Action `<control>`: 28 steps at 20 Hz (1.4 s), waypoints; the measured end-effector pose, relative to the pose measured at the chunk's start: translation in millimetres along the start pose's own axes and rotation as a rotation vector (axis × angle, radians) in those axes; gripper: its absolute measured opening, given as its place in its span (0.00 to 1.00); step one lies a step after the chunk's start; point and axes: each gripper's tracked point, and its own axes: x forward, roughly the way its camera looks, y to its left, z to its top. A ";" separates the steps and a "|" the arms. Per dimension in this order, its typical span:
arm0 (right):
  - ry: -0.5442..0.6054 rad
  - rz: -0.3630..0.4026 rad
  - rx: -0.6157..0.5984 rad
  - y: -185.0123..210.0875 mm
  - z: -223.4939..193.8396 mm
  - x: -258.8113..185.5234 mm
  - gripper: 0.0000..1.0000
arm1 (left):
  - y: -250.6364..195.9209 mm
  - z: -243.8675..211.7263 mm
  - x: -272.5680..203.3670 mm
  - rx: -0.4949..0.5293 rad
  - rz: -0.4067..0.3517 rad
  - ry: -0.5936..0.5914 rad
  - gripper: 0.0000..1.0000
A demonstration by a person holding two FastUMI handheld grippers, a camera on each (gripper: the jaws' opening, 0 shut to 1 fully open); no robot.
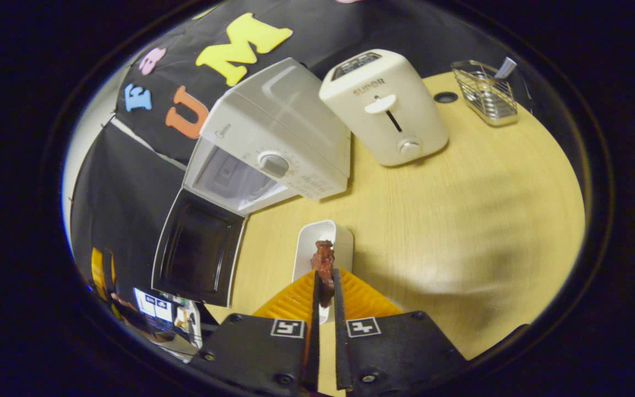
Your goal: Open the microwave oven with the left hand, put the food in, and close the microwave oven.
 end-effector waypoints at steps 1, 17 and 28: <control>0.000 0.002 -0.022 2.9 -1.9 -3.2 0.12 | 1.1 -0.1 -2.2 0.003 -0.001 0.000 0.95; -0.246 -0.352 -0.596 80.3 -5.9 -59.2 0.12 | 46.5 -0.7 -55.8 -0.036 0.021 -0.076 0.95; -0.451 -0.335 -0.722 186.4 -5.2 2.5 0.10 | 111.5 -27.3 -89.3 -0.082 0.089 -0.048 0.95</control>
